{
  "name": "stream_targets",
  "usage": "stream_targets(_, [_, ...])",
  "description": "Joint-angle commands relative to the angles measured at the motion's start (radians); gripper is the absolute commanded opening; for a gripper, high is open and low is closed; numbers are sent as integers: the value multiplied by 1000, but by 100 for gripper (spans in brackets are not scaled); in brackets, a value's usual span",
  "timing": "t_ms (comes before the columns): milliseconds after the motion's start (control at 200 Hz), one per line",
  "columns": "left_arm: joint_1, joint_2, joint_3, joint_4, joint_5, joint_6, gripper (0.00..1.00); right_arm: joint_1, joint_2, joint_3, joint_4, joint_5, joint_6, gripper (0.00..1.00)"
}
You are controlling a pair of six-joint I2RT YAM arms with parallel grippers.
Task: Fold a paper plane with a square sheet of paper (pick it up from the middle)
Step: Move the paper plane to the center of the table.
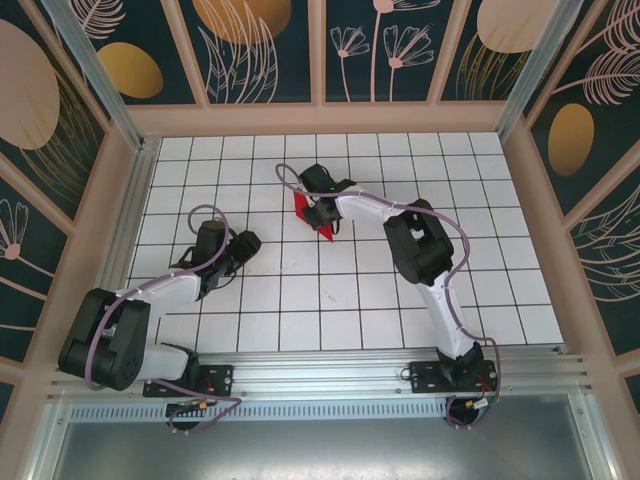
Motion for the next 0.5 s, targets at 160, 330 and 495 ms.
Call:
stream_targets(160, [6, -39, 63, -84, -68, 50, 62, -4, -100, 84, -72, 81, 60, 31])
stream_targets(330, [6, -106, 103, -167, -169, 84, 67, -7, -295, -1, -17, 103, 97, 56])
stream_targets(495, [6, -186, 150, -248, -315, 129, 74, -37, -541, -169, 115, 153, 145, 72])
